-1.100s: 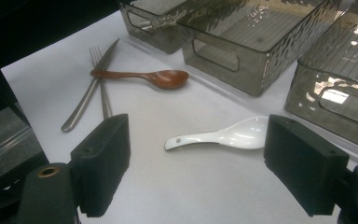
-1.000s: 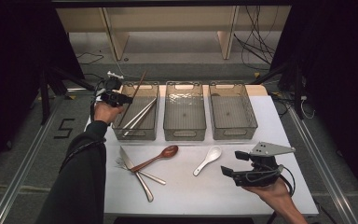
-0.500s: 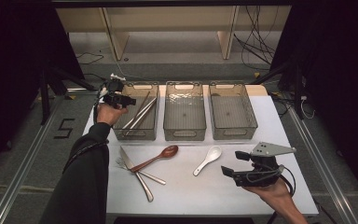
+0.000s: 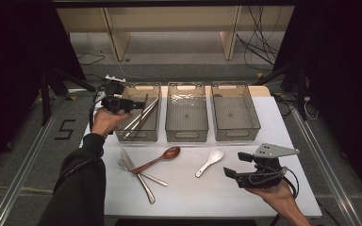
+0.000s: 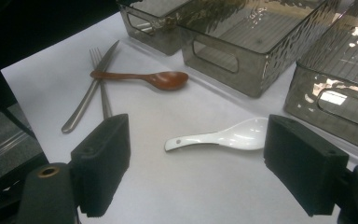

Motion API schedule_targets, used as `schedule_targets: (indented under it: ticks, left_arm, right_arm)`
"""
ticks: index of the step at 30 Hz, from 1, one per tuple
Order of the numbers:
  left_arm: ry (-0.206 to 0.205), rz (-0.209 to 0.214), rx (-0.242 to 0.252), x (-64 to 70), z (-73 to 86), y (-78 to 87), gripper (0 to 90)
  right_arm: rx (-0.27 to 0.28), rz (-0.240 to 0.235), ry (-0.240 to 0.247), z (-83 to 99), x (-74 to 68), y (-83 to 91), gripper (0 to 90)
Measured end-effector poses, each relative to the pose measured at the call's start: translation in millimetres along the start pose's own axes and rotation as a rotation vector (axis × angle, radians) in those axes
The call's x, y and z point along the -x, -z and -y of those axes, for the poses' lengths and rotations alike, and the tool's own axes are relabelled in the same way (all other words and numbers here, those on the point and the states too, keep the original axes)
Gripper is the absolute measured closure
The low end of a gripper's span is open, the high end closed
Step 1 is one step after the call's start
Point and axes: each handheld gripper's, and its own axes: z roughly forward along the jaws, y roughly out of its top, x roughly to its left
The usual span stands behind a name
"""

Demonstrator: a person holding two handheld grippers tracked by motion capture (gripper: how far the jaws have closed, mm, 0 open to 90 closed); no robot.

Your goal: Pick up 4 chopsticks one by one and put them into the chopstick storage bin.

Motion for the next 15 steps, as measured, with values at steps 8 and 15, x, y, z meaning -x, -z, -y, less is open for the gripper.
schedule_targets:
  ticks: [8,15]
  left_arm:
    - [-0.033,0.064,0.026,19.0,20.0,18.2,28.5]
    - [-0.105,0.081,-0.005,41.4,29.7,23.3,25.8]
  right_arm:
    - [0.002,0.004,0.000,0.4,0.8,-0.3,23.8]
    - [0.000,0.004,0.007,-0.6,-0.7,-0.6,23.8]
